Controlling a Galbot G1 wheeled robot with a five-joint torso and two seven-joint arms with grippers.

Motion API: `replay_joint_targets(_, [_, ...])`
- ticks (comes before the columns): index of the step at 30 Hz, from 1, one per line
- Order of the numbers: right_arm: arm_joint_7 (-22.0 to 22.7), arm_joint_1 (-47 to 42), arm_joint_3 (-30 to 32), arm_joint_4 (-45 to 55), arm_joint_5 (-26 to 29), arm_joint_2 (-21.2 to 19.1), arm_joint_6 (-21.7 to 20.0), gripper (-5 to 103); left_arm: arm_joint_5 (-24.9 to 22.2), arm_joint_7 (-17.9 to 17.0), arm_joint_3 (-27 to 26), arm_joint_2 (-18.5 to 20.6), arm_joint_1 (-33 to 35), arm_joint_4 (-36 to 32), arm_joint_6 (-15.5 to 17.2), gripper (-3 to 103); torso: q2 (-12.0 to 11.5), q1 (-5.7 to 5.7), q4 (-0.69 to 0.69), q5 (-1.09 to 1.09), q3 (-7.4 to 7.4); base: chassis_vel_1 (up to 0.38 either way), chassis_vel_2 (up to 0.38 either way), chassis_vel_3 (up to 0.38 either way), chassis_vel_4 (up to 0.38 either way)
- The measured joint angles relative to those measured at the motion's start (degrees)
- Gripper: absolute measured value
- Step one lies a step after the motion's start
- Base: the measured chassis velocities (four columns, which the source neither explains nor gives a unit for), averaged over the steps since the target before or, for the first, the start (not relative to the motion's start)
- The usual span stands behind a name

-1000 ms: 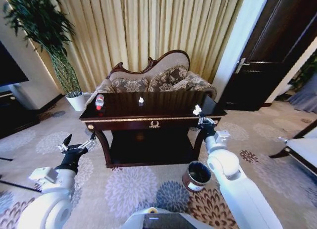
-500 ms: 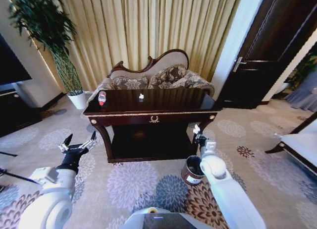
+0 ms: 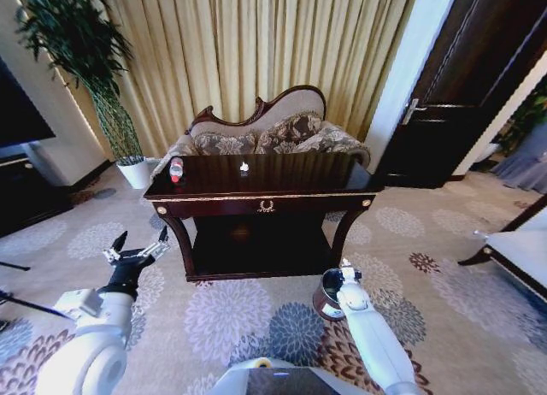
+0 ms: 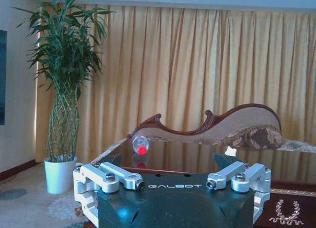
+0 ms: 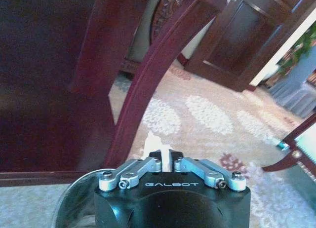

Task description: Move to the front of the table and place the trash on the table into the trash bin.

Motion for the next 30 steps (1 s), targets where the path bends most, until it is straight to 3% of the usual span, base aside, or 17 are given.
replay_joint_targets(1, [0.0, 0.0, 0.0, 0.0, 0.0, 0.0, 0.0, 4, 0.0, 0.0, 0.0, 0.0, 0.0, 0.0, 0.0, 100, 0.0, 0.0, 0.0, 0.0, 0.0, 0.0, 0.0, 0.0, 0.0])
replay_joint_targets(8, [0.9, 0.05, 0.13, -0.38, -2.17, -0.67, 1.69, 37, -0.03, 0.32, 0.14, 0.27, 0.08, 0.0, -0.13, 100, 0.0, 0.0, 0.0, 0.0, 0.0, 0.0, 0.0, 0.0, 0.0])
replay_joint_targets(12, [0.98, -0.39, 0.24, 0.7, -2.53, -1.02, 3.33, 48, -0.03, 0.28, 0.23, 0.27, 0.06, 0.0, -0.14, 100, 0.0, 0.0, -0.02, 0.02, 0.0, 0.0, 0.0, 0.0, 0.0])
replay_joint_targets(13, [0.82, -0.76, 0.33, 2.48, -2.01, -1.17, 4.53, 48, -0.04, 0.28, 0.23, 0.28, 0.06, 0.0, -0.13, 100, 0.0, 0.0, -0.02, 0.02, 0.0, 0.0, 0.0, 0.0, 0.0])
replay_joint_targets(16, [-2.38, -3.24, 0.41, 12.97, 4.83, -2.02, 7.83, 63, -0.09, -0.1, 0.25, 0.3, -0.12, 0.0, -0.17, 100, -0.01, 0.01, -0.03, 0.03, 0.01, 0.0, 0.0, 0.0, 0.0])
replay_joint_targets(17, [-2.38, -3.24, 0.41, 12.97, 4.83, -2.02, 7.83, 63, -0.09, -0.1, 0.25, 0.3, -0.12, 0.0, -0.17, 100, -0.01, 0.01, -0.03, 0.03, 0.01, 0.0, 0.0, 0.0, 0.0])
replay_joint_targets(19, [-4.07, -5.22, 0.2, 23.1, 10.34, -2.71, 8.2, 74, -0.15, -0.13, 0.26, 0.26, -0.24, 0.0, -0.2, 100, 0.0, 0.0, 0.01, -0.03, 0.0, 0.0, 0.0, 0.0, 0.0])
replay_joint_targets(20, [-4.07, -5.22, 0.2, 23.1, 10.34, -2.71, 8.2, 74, -0.15, -0.13, 0.26, 0.26, -0.24, 0.0, -0.2, 100, 0.0, 0.0, 0.01, -0.03, 0.0, 0.0, 0.0, 0.0, 0.0])
replay_joint_targets(21, [-5.76, -6.83, -0.16, 30.07, 12.84, -3.32, 7.98, 85, -0.22, -0.16, 0.27, 0.27, -0.29, 0.0, -0.2, 100, 0.0, 0.0, 0.0, 0.0, 0.0, 0.0, 0.0, 0.0, 0.0])
replay_joint_targets(22, [-5.76, -6.83, -0.16, 30.07, 12.84, -3.32, 7.98, 85, -0.22, -0.16, 0.27, 0.27, -0.29, 0.0, -0.2, 100, 0.0, 0.0, 0.0, 0.0, 0.0, 0.0, 0.0, 0.0, 0.0])
replay_joint_targets(24, [-10.54, -9.28, -0.5, 38.99, 14.53, -4.57, 8.12, 96, -0.26, -0.17, 0.24, 0.38, -0.49, 0.0, -0.21, 100, 0.0, 0.0, -0.01, -0.02, -0.01, 0.0, 0.0, 0.0, 0.0])
replay_joint_targets(30, [-13.36, -11.3, -1.83, 48.91, 15.1, -5.48, 7.79, 100, -0.25, -0.16, 0.44, 0.36, -0.6, 0.0, -0.21, 100, 0.0, 0.0, 0.0, 0.0, -0.01, 0.0, 0.0, 0.0, 0.0])
